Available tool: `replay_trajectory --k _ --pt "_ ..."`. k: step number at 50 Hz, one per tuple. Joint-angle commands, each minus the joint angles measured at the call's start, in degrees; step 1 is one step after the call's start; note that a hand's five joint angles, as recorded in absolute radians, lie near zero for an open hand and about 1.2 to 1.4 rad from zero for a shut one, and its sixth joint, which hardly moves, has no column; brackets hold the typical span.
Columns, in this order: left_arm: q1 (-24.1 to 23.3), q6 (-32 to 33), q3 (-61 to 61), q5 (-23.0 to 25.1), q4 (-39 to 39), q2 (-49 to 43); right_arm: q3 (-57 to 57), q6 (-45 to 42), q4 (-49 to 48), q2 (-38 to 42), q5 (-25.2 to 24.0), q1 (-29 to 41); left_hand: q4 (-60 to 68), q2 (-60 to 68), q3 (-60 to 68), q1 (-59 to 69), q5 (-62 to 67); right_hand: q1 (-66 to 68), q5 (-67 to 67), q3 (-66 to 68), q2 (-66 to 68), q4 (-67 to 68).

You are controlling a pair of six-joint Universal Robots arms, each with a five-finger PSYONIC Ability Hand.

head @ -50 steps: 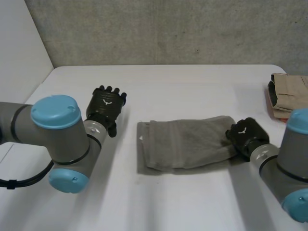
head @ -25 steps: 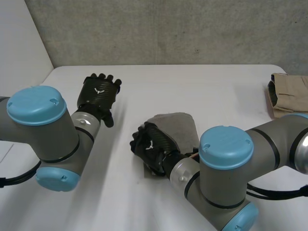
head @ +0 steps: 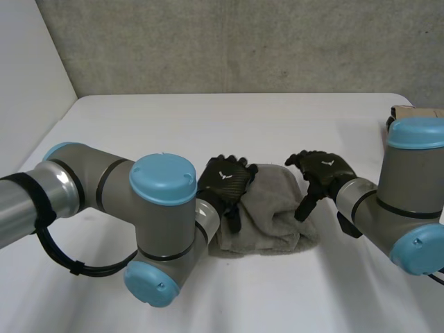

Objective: Fold the laundry.

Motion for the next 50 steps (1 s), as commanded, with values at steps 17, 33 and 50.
replay_trajectory --k 17,33,50 --pt "-1.33 0.03 -5.07 4.32 2.86 5.0 9.76 -0.78 0.78 -15.53 -0.64 -0.31 1.58 1.58 1.07 1.14 1.16 -1.57 -3.36 -2.33 -2.57 -3.41" --pt "-1.95 0.47 -0.05 4.67 5.76 -1.94 13.19 -5.53 0.07 -18.45 -0.72 -5.06 42.59 42.59 42.08 42.15 42.17 -1.57 -3.36 -2.33 -2.57 -3.41" --pt "1.39 4.86 -13.58 0.54 8.13 7.64 -2.0 -3.87 7.98 -7.82 -3.89 -0.41 59.62 59.62 59.11 59.18 59.2 -1.57 -3.36 -2.33 -2.57 -3.41"
